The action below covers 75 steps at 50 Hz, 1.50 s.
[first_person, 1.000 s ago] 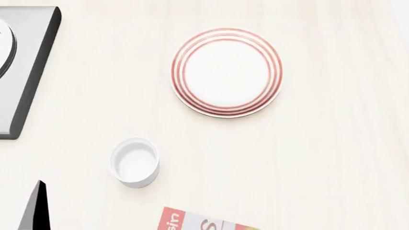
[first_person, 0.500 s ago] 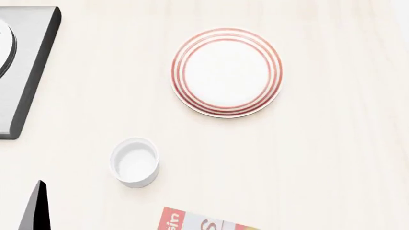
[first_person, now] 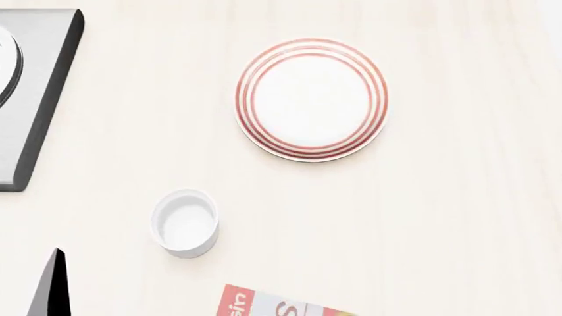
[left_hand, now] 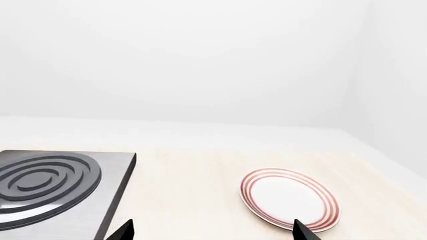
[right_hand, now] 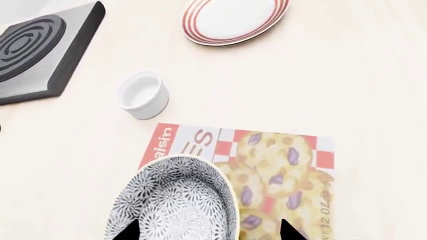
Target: Pick the akita bowl on the cookies box and place it on the plate.
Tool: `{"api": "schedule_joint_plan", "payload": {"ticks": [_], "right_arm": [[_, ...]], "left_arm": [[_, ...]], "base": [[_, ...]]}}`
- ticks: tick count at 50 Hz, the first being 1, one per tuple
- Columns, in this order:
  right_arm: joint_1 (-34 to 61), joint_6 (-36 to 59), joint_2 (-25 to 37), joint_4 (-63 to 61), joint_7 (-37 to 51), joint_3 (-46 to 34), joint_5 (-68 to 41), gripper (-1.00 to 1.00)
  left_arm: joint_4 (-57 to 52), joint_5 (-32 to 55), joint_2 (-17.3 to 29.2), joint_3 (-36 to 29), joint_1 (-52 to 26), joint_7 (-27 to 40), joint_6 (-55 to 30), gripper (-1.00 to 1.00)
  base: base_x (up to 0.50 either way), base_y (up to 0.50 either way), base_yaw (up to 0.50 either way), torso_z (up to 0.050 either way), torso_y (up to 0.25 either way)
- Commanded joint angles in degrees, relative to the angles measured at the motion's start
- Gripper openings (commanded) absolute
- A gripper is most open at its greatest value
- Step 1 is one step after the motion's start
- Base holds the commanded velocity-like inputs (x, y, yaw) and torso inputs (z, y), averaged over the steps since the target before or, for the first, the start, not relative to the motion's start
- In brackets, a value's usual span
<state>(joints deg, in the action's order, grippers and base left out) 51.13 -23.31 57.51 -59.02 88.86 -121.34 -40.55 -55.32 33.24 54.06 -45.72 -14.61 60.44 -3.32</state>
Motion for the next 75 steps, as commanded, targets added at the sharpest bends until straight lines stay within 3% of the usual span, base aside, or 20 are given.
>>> {"api": "schedule_joint_plan", "payload": {"ticks": [1, 75], "right_arm": [[-1.56, -2.03, 0.47, 2.17, -2.41, 1.74, -1.20, 1.00], [-5.29, -10.35, -3.54, 14.85, -13.33, 5.63, -8.59, 1.00]], "left_arm": [[0.11, -0.04, -0.08, -0.26, -0.11, 0.04, -0.06, 1.00], [1.79, -0.07, -0.26, -1.07, -0.37, -0.20, 0.48, 1.00]], "base": [[0.00, 0.00, 0.00, 0.000, 0.000], [0.00, 0.00, 0.00, 0.000, 0.000]]}}
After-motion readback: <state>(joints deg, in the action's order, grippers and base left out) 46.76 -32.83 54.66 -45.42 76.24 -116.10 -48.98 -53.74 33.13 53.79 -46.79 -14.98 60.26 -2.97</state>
